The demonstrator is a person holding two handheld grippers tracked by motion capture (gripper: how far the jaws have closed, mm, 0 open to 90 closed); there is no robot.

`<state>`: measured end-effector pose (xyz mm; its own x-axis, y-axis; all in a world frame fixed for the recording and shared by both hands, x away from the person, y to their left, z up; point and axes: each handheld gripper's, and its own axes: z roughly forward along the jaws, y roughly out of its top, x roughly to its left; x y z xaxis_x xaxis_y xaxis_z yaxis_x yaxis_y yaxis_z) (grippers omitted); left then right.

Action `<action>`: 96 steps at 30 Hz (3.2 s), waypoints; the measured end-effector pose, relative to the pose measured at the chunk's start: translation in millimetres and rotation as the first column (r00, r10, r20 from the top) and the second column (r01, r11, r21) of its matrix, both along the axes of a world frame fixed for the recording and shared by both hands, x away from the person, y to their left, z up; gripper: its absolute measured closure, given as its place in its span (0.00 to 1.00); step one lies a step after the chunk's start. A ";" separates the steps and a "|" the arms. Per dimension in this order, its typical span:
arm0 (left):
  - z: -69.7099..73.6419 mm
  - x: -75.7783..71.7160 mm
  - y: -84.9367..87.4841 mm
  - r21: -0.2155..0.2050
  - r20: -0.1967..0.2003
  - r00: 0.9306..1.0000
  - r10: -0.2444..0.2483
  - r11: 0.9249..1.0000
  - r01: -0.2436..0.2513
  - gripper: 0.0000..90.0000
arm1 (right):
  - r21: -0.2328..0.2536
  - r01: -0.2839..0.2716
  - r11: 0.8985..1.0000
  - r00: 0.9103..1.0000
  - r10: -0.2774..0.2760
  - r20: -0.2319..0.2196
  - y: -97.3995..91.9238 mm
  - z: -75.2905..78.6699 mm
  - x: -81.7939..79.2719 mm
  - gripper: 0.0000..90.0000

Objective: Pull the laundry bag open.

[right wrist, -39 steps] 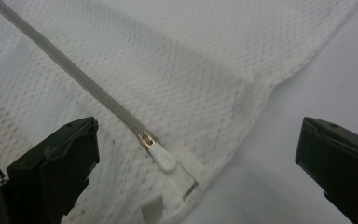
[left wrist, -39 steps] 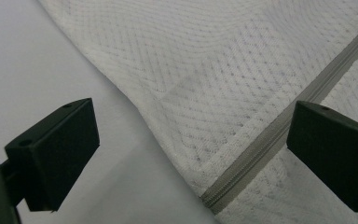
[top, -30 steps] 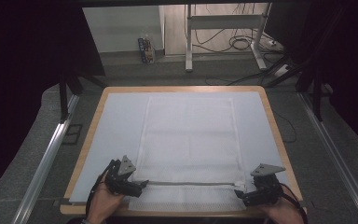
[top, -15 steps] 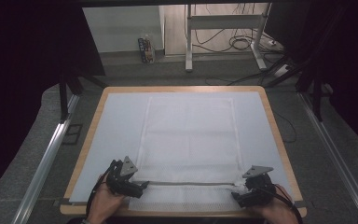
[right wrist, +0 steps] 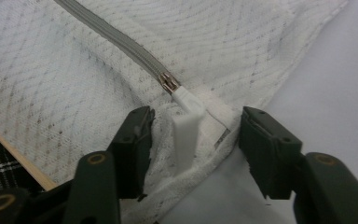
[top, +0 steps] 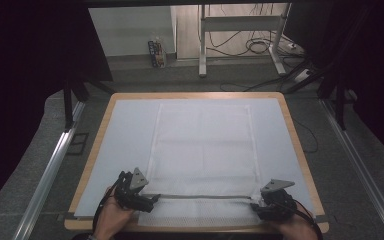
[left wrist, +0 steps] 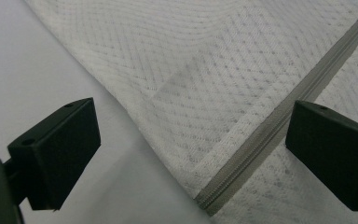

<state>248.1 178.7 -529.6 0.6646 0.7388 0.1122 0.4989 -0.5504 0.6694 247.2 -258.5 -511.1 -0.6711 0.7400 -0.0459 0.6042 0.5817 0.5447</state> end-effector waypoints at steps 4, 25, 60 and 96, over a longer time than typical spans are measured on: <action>-0.1 0.1 -0.4 0.003 -0.001 1.000 -0.002 1.000 0.002 0.03 | 0.005 -0.006 1.000 1.000 0.006 0.009 0.3 0.5 -1.7 0.65; 7.0 0.9 -8.1 -0.061 -0.016 1.000 -0.023 0.998 0.022 0.04 | 0.103 -0.121 0.987 0.986 0.108 0.130 -8.9 12.2 -4.3 0.91; 46.0 35.4 -176.4 -0.153 0.031 0.919 -0.394 0.906 0.394 0.07 | 0.298 -0.176 0.938 0.972 0.117 0.206 -21.3 36.1 -6.1 0.90; 48.3 53.5 -237.2 -0.153 0.055 0.911 -0.409 0.898 0.412 0.06 | 0.282 -0.173 0.944 0.971 0.116 0.207 -20.9 36.6 -6.8 0.90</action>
<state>301.6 -58.4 -481.3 0.9114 0.4101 0.0344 0.2363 -0.5899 0.7722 240.4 -279.4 -474.5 -0.7722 0.6348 0.0271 0.3979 0.4499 0.7996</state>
